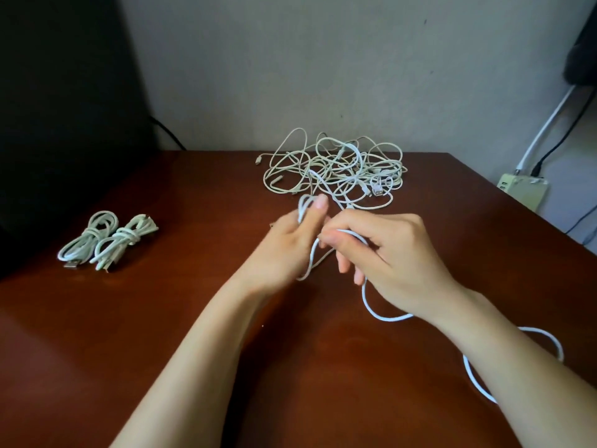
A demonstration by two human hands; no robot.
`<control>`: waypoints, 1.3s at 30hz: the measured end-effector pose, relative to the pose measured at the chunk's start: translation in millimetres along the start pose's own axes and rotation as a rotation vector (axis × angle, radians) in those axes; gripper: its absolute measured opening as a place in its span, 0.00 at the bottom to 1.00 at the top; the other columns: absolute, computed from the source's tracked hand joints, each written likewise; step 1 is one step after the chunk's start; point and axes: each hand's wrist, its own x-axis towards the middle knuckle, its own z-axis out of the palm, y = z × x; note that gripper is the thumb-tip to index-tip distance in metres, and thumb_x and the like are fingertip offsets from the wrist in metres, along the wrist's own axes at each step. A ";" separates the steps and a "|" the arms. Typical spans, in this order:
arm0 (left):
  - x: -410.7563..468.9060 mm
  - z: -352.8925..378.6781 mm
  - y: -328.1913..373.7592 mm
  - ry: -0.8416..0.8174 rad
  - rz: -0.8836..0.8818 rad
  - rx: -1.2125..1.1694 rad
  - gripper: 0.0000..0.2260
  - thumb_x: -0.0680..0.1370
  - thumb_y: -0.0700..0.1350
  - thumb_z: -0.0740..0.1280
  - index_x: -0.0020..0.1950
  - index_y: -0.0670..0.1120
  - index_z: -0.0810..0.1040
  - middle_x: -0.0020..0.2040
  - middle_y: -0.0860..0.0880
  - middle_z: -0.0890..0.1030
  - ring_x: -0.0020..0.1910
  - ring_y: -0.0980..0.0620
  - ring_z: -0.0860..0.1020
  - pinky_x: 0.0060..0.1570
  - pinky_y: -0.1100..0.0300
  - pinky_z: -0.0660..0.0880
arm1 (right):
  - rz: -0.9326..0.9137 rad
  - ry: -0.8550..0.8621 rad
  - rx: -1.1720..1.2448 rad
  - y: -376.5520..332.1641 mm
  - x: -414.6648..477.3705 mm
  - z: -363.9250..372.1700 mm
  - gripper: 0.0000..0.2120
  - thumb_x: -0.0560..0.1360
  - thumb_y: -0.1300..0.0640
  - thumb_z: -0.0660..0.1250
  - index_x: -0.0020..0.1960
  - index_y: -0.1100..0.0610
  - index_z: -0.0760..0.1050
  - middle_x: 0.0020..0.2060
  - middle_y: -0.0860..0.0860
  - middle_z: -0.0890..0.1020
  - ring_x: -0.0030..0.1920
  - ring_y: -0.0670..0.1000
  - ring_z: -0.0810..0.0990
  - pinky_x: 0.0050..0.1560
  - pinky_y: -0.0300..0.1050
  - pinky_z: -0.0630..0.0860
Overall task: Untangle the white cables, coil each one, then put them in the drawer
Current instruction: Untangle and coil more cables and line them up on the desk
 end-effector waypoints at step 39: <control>-7.9 20.0 10.7 -0.307 -0.147 -0.325 0.09 0.76 0.46 0.61 0.42 0.45 0.79 0.37 0.44 0.67 0.33 0.57 0.64 0.26 0.68 0.60 | 0.320 0.263 -0.074 17.8 6.6 -10.0 0.16 0.67 0.40 0.71 0.36 0.53 0.77 0.30 0.48 0.76 0.25 0.45 0.72 0.28 0.36 0.68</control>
